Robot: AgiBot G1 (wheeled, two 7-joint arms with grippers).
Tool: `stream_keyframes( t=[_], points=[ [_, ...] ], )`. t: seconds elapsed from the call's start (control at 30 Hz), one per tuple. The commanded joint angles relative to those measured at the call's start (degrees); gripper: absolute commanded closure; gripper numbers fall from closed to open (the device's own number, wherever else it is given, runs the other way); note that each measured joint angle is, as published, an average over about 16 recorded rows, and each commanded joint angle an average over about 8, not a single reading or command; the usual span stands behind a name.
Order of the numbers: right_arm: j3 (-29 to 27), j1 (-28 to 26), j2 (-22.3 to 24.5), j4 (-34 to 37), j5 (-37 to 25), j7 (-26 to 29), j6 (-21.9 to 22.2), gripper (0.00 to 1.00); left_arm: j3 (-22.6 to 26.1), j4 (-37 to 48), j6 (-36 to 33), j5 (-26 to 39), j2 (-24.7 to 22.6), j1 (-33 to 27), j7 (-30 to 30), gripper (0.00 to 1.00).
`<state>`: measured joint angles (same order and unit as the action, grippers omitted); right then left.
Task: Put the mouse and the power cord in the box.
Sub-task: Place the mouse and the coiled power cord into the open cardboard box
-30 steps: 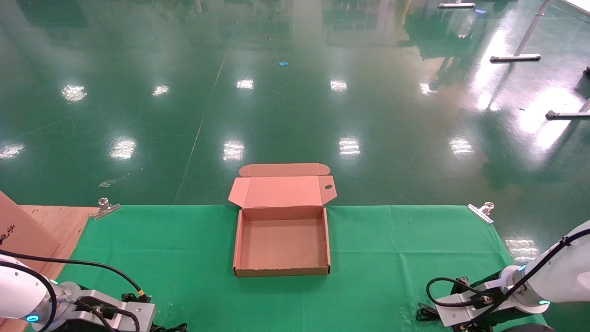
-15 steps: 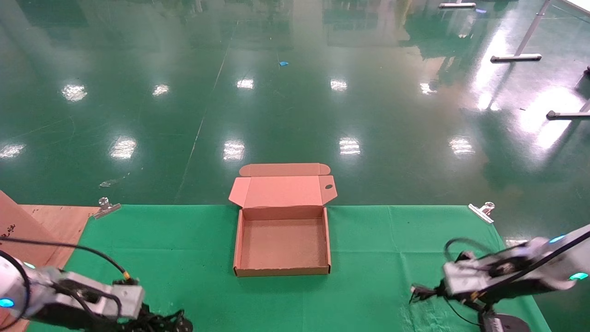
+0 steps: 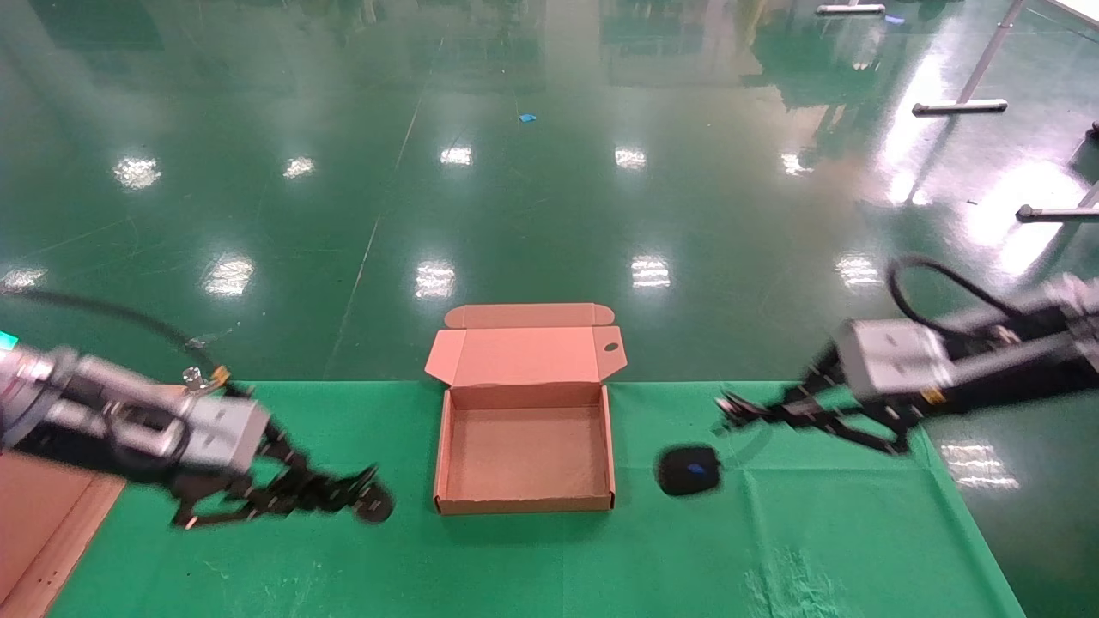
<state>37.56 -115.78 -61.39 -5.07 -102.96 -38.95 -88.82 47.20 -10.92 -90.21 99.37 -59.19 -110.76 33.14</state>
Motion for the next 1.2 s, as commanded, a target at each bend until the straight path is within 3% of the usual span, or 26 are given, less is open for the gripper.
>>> stream_keyframes(
  t=[0.03,0.4,0.63,0.8,0.93,1.2],
  points=[
    [-0.34,-1.19,-1.11,-0.74,0.56,0.88,-0.13,1.00,0.00,-1.75,-0.76,-0.36,-0.89,-1.44,-1.01,1.00],
    [0.29,-3.92,-8.82,-9.35,-0.01,9.78,0.57,1.00,1.49,-23.22,-0.25,-3.88,-0.91,-3.57,-17.03,1.00],
    [0.26,-3.16,-8.83,-17.43,0.67,15.57,-0.56,1.00,2.27,-39.02,0.71,-5.83,3.12,-1.32,-27.25,1.00],
    [0.02,-1.88,-7.30,-24.32,1.72,20.08,-0.75,1.00,2.82,-44.70,3.07,-5.37,3.41,0.40,-30.13,1.00],
    [-0.24,-0.77,-5.34,-29.61,2.62,23.37,-0.68,1.00,3.47,-45.47,10.19,-2.17,1.25,3.55,-29.33,1.00],
    [-0.84,2.72,0.35,-37.79,4.38,27.14,-0.32,1.00,5.12,-45.71,35.08,10.57,-5.69,14.86,-32.96,1.00]
  ],
)
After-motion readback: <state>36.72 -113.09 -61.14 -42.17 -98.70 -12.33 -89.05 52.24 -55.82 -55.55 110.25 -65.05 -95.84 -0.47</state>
